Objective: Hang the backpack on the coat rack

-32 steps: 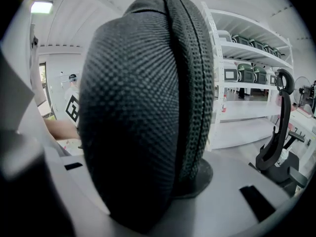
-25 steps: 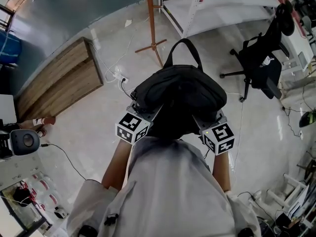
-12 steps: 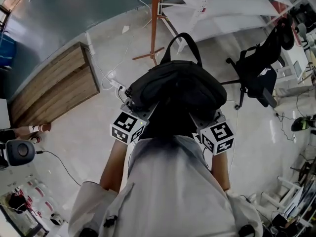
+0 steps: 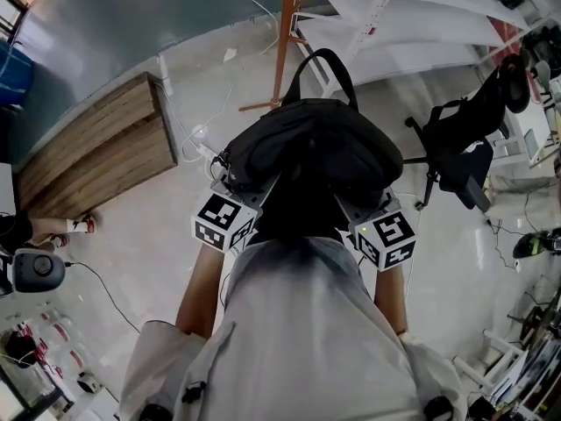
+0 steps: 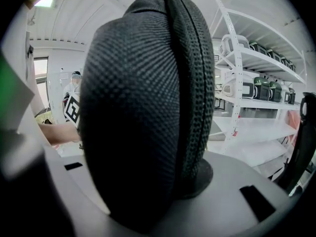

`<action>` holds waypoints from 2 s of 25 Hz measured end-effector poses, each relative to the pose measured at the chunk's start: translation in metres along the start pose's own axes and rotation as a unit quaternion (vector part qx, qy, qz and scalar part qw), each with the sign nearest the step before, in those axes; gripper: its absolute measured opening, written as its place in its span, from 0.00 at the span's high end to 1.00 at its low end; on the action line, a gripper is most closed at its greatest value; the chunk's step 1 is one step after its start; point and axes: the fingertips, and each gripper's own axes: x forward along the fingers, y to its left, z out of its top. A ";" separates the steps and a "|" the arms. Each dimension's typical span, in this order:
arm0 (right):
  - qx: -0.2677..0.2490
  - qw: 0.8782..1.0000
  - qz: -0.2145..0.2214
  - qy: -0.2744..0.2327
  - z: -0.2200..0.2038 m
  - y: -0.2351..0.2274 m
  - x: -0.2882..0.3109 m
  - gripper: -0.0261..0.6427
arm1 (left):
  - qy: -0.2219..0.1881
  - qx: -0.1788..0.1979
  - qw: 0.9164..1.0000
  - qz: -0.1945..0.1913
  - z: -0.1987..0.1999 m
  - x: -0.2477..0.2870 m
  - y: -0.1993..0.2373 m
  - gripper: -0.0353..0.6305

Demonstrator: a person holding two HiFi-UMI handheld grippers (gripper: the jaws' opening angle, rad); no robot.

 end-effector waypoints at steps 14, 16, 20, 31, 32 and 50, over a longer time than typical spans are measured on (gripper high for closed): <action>-0.007 0.999 0.051 0.010 0.025 -0.085 0.054 0.73 | 0.024 -0.031 0.998 0.041 0.021 0.074 0.050 0.78; -0.003 0.998 0.058 0.013 0.027 -0.098 0.064 0.73 | 0.031 -0.035 0.998 0.046 0.023 0.086 0.059 0.78; 0.003 0.997 0.072 0.021 0.027 -0.123 0.080 0.73 | 0.045 -0.042 0.997 0.055 0.024 0.111 0.071 0.78; 0.003 0.993 0.116 0.021 0.034 -0.172 0.109 0.73 | 0.060 -0.045 0.992 0.097 0.032 0.153 0.093 0.78; 0.002 0.993 0.119 0.022 0.033 -0.176 0.111 0.73 | 0.061 -0.045 0.992 0.100 0.031 0.156 0.094 0.78; -0.018 0.985 0.171 0.028 0.020 -0.232 0.130 0.73 | 0.056 -0.060 0.982 0.169 0.023 0.206 0.096 0.78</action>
